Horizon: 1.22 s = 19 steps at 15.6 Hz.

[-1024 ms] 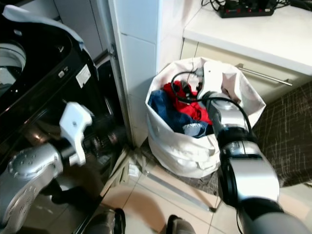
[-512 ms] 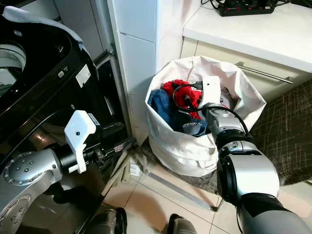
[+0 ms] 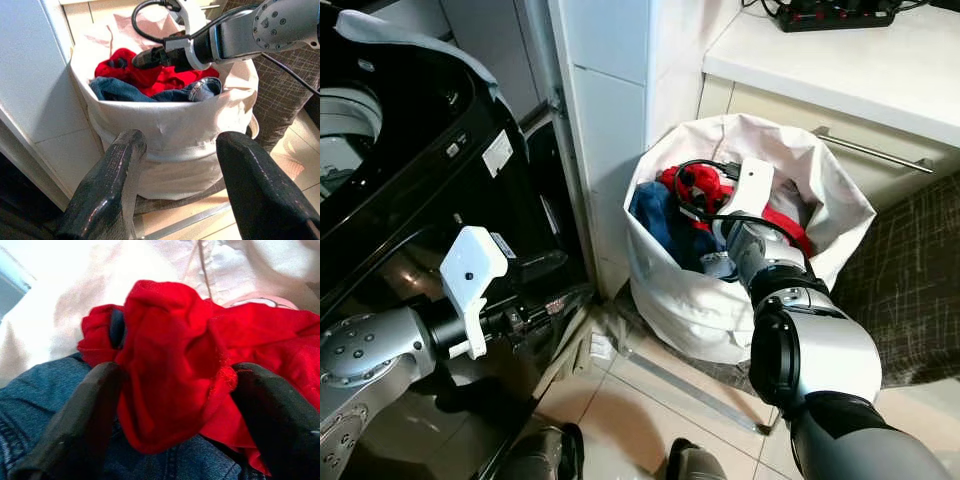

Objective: Clothes washing

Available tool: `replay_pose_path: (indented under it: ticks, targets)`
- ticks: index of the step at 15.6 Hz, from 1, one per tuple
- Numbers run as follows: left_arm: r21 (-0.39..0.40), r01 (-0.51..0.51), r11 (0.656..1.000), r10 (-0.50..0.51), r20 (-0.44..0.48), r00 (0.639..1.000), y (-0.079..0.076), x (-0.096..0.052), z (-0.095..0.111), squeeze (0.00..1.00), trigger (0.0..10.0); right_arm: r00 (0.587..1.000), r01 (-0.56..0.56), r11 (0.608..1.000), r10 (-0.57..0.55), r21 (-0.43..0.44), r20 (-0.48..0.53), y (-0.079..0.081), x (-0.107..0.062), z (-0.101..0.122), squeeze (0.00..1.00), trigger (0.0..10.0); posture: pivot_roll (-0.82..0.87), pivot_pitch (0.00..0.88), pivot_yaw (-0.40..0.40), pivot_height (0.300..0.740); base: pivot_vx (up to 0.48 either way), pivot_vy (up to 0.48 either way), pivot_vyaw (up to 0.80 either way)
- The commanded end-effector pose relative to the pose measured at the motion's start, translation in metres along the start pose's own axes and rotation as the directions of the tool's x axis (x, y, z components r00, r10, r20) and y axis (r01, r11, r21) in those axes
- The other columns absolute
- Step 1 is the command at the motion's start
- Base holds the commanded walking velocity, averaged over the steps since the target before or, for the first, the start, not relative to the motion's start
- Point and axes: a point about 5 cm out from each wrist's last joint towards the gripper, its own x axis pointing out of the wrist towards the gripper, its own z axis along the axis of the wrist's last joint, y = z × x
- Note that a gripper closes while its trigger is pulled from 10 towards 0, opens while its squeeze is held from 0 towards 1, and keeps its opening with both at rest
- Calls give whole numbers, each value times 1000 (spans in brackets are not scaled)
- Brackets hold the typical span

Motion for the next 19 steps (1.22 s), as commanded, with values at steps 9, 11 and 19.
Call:
replay_pose_path:
  ticks: [9,11,19]
  targets:
    - [-11,53,999,-52,3,999,-9,-2,3,0,10000,999,17,996,-14,86,-45,-3,0,-8,0,0,213,171,41,740,0,0,0]
    - [-11,57,998,-57,1,998,-10,-2,3,0,10000,999,13,994,-8,105,-42,-2,0,-8,0,0,213,169,40,740,0,0,0]
    - [-13,62,998,-62,-5,998,-11,-3,3,0,10000,999,33,991,-28,126,-36,-4,-1,-7,0,0,216,167,40,740,0,0,0]
